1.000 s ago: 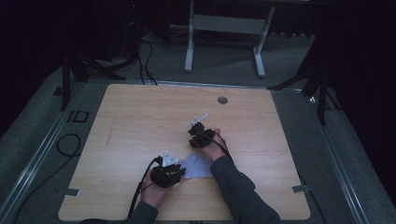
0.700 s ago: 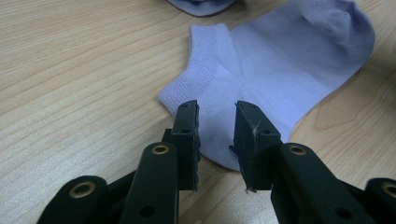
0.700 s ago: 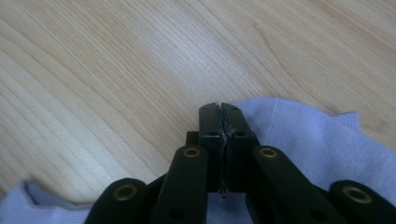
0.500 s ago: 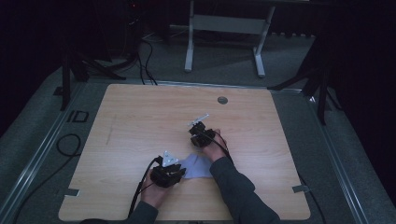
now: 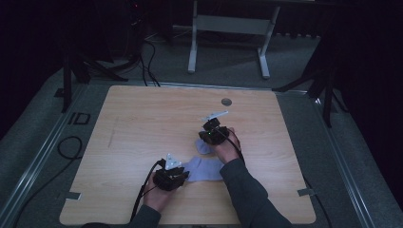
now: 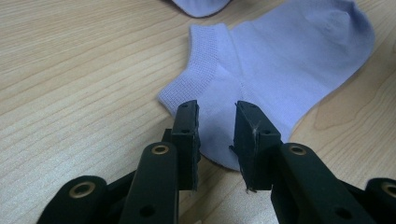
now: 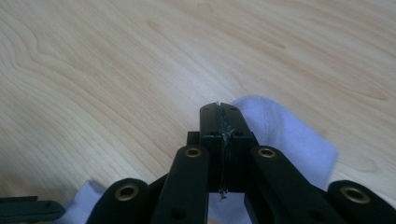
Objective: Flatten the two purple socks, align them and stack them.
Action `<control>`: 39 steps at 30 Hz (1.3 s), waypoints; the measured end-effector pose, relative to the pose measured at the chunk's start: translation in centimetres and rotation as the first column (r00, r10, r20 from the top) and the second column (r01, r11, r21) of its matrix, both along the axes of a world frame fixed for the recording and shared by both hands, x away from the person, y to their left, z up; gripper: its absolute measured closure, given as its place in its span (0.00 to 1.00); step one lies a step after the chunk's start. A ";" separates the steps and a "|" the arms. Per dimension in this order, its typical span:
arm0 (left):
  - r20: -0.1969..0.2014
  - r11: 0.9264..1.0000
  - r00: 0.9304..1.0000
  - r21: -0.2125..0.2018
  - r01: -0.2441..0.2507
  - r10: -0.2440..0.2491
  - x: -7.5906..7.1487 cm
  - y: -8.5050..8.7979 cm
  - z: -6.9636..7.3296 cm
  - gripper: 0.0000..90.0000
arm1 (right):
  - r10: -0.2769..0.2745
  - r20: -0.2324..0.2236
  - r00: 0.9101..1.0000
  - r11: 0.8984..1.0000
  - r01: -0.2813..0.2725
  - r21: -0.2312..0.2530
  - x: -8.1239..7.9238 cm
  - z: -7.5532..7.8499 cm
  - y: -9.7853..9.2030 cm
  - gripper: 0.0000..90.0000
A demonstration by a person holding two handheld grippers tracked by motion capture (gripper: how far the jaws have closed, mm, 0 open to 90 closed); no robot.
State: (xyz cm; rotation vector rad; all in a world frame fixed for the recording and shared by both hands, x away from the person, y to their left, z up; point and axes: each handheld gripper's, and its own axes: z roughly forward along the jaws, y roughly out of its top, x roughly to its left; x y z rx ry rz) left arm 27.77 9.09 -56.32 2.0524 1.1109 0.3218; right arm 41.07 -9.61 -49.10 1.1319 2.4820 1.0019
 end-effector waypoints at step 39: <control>0.006 1.000 1.000 0.004 -0.003 0.003 -0.1 -0.1 0.0 0.78 | -0.200 -0.057 0.978 0.980 0.201 0.001 -0.5 -1.1 -11.7 0.94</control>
